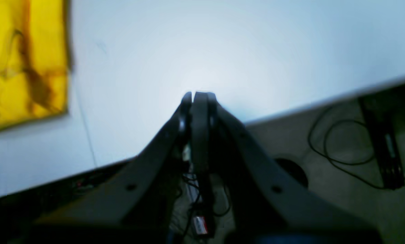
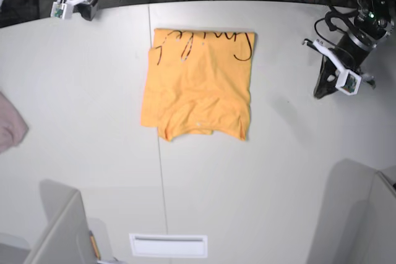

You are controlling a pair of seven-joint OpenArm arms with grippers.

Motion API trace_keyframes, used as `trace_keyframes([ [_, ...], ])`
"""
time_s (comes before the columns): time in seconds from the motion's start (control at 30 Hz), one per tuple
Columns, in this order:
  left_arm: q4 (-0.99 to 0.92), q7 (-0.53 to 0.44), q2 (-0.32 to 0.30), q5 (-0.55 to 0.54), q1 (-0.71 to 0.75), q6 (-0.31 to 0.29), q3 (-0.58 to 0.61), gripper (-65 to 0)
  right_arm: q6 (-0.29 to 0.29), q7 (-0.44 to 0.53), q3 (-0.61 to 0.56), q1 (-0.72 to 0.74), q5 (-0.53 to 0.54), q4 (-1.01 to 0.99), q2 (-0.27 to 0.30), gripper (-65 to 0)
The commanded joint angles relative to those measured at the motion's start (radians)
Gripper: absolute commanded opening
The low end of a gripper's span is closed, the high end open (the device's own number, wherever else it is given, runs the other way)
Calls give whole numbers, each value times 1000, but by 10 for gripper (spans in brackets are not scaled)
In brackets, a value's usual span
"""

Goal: Fold the T-shirt properly

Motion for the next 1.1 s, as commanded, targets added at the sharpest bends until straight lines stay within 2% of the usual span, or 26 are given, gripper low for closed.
trace_keyframes([
  [0.0,18,-34,-15,-13,35,-4,-22,-650,7,19,15,-25,-1,15,7,-650],
  [0.07,18,-34,-14,-8,110,-24,-45,-650,7,17,28,-69,2,13,5,-650],
  [0.23,18,-34,-12,-5,322,-27,-94,-650,7,-9,-2,-178,2,10,4,-650],
  [0.37,6,-34,-5,-5,474,-27,-77,-650,7,-156,-35,-215,-2,-7,13,-650],
  [0.47,-41,-34,34,13,505,-27,-6,-650,9,-256,-73,-179,-4,-65,14,-650],
  [0.57,-135,-34,77,117,479,-27,86,-650,10,-307,-140,-100,-4,-182,48,-650],
  [0.73,-364,-34,114,341,368,-27,244,-650,10,-308,-383,58,-2,-396,131,-650],
  [0.8,-493,-34,124,387,315,-25,280,-650,10,-308,-460,118,-2,-487,134,-650],
  [0.9,-694,-38,141,394,213,-24,297,-650,10,-297,-549,219,-2,-639,131,-650],
  [0.97,-824,-101,147,398,150,-24,300,-650,10,-228,-611,282,-4,-756,128,-650],
  [1.07,-1099,-368,169,409,54,-22,302,-650,10,-75,-793,436,-2,-1026,96,-650],
])
